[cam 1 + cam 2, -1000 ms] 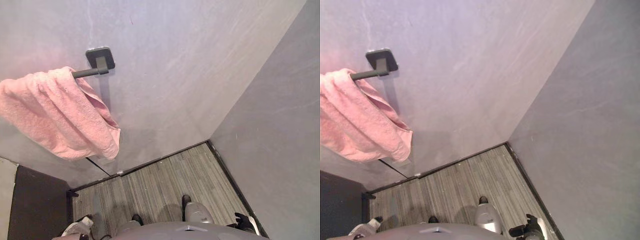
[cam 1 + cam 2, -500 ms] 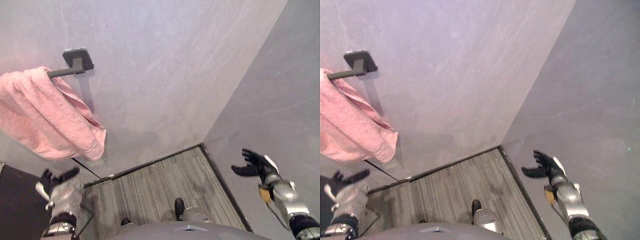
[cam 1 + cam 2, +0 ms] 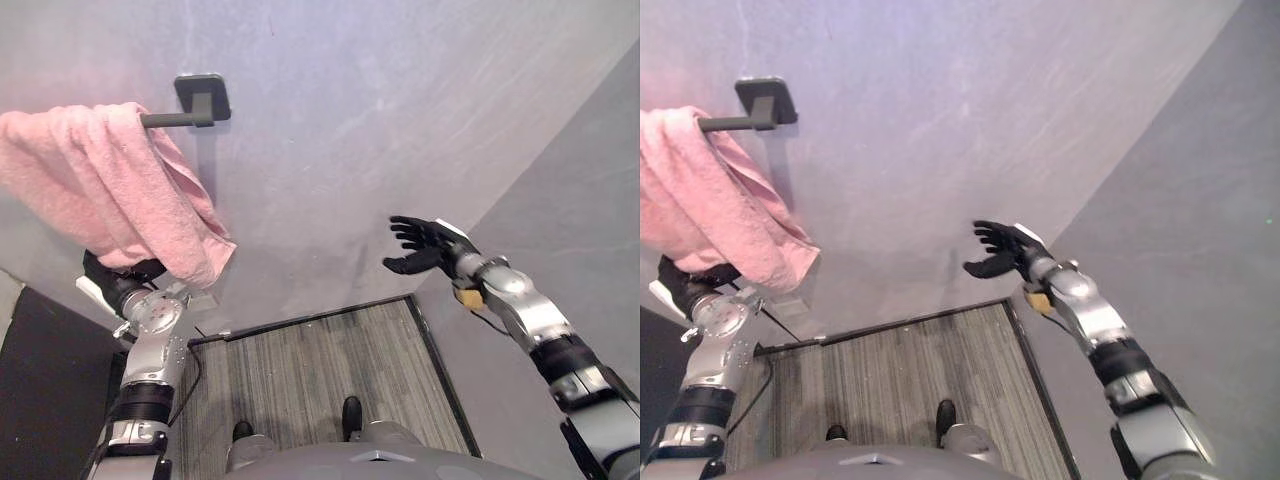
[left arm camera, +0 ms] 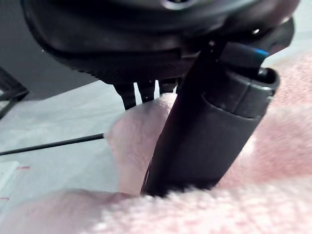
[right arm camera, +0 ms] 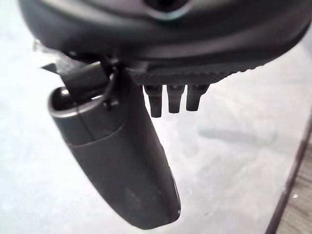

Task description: Organize the bathroom.

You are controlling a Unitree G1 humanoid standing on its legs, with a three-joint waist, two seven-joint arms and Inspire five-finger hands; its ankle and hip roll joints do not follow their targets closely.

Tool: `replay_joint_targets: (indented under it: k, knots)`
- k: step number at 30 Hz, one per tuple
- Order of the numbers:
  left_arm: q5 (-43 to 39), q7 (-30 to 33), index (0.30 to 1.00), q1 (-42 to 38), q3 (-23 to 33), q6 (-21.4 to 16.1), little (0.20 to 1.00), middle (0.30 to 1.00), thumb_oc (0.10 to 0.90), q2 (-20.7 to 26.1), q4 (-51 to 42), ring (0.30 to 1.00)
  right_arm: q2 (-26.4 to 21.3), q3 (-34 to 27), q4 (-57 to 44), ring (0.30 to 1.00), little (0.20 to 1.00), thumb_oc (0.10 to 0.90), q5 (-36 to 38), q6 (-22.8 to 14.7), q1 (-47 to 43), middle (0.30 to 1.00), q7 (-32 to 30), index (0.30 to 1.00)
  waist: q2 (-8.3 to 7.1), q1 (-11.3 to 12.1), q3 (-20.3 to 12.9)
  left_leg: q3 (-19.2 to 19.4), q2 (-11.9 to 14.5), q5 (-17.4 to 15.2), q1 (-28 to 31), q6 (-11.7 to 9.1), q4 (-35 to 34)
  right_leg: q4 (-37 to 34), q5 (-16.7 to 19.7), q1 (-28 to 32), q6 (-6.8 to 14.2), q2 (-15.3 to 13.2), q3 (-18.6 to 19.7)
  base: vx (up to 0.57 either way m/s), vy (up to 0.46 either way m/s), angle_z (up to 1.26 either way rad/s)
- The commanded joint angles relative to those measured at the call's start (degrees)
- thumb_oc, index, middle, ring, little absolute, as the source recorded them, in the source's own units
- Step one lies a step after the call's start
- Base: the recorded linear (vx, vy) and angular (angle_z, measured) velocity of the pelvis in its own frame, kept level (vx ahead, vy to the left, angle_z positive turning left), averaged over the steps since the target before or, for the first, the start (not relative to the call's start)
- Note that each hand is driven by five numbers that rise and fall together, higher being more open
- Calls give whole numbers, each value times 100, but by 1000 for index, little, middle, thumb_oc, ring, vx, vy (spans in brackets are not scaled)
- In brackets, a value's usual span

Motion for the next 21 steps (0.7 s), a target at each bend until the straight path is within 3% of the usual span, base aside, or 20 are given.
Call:
replay_joint_targets:
  k: [1, 4, 6, 12, 17, 21]
  knots:
    - [1047, 181, 900, -858, -216, -528, 900, 900, 800, 558, -867, 900, 245, 262, -740, 900, 900, 800, 476, 308, -1215, 900, -239, 900, -37, 45, -294, -29, -65, -642, -148, 322, 839, 775, -831, -319, 527, -554, 310, 35, 84, 8]
    - [1129, 172, 900, -884, -224, -479, 900, 900, 800, 571, -1045, 900, 321, 398, -829, 900, 900, 800, 536, 445, -1423, 900, -240, 900, -46, 80, -307, -29, -73, -657, -141, 323, 852, 791, -840, -312, 538, -575, 307, 21, 50, 3]
    - [1244, 140, 900, -980, -232, -194, 900, 900, 800, 661, -1548, 900, 537, 794, -1087, 900, 900, 800, 677, 788, -1909, 900, -502, 900, -67, 176, -344, -26, -117, -674, -119, 353, 849, 814, -831, -304, 588, -642, 300, 41, 109, 1]
    - [1362, 56, 900, -1108, -230, 166, 900, 900, 800, 744, -2015, 900, 835, 1117, -1271, 900, 900, 800, 763, 974, -2302, 900, -740, 900, -88, 273, -367, -9, -149, -703, -81, 372, 858, 864, -844, -276, 643, -722, 256, 14, 32, 1]
    - [1527, -487, 900, -1251, -332, 463, 900, 900, 800, 789, -2276, 900, 1327, 1368, -1095, 900, 900, 800, 949, 792, -2480, 900, -1286, 900, -53, 376, -385, -46, -140, -698, -46, 355, 836, 879, -858, -229, 658, -750, 201, 15, -1, 5]
    - [1534, -928, 900, -1287, -385, 642, 900, 900, 800, 869, -2458, 900, 1459, 1385, -1124, 900, 900, 800, 910, 629, -2502, 900, -1515, 900, -15, 409, -392, -58, -126, -697, -40, 341, 837, 870, -859, -199, 657, -761, 173, 11, 4, 10]
